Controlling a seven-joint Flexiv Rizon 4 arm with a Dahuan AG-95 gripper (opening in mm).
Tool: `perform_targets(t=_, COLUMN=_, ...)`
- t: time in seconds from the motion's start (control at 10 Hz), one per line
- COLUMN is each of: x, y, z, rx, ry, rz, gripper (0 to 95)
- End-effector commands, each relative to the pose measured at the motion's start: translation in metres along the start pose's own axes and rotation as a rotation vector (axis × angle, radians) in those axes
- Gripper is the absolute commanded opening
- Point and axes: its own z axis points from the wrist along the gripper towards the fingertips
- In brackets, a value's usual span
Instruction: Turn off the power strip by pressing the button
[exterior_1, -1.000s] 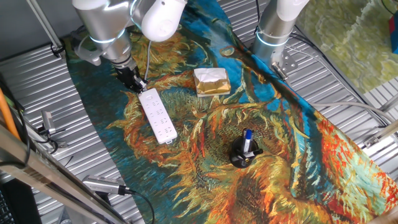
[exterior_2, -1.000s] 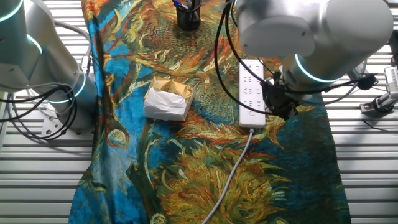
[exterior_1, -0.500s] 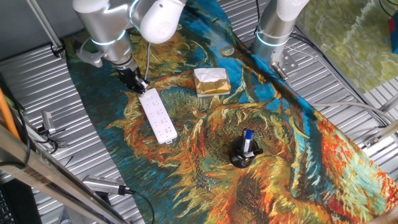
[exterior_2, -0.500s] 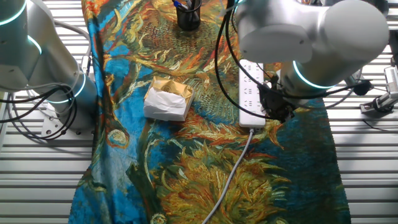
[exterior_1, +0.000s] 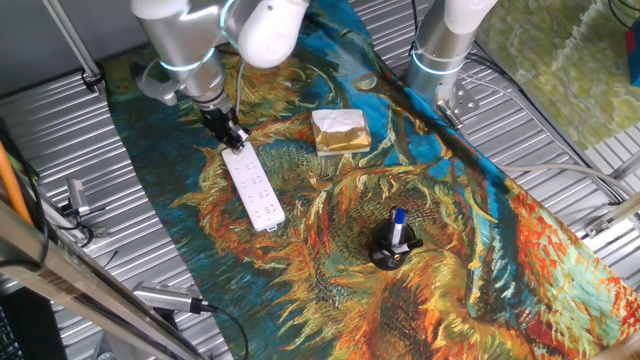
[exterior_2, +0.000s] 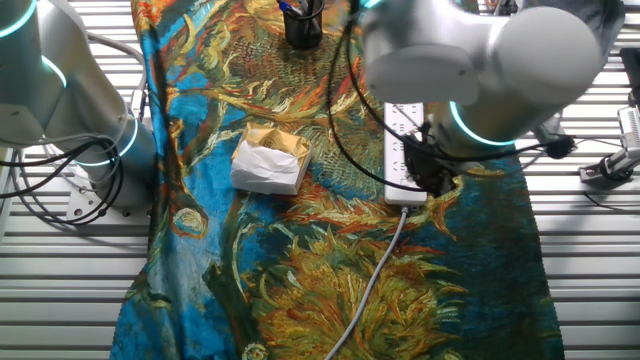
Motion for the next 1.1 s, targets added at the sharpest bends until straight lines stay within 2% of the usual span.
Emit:
perform_targets(t=0.1, x=-0.0016, y=-0.0023, z=0.0019, rx=0.000, ry=0.003, rz=0.000, gripper=0.0)
perform_targets(t=1.1, x=0.0008, y=-0.0048, z=0.0003, rx=0.002, ry=0.017, rz=0.018, gripper=0.0)
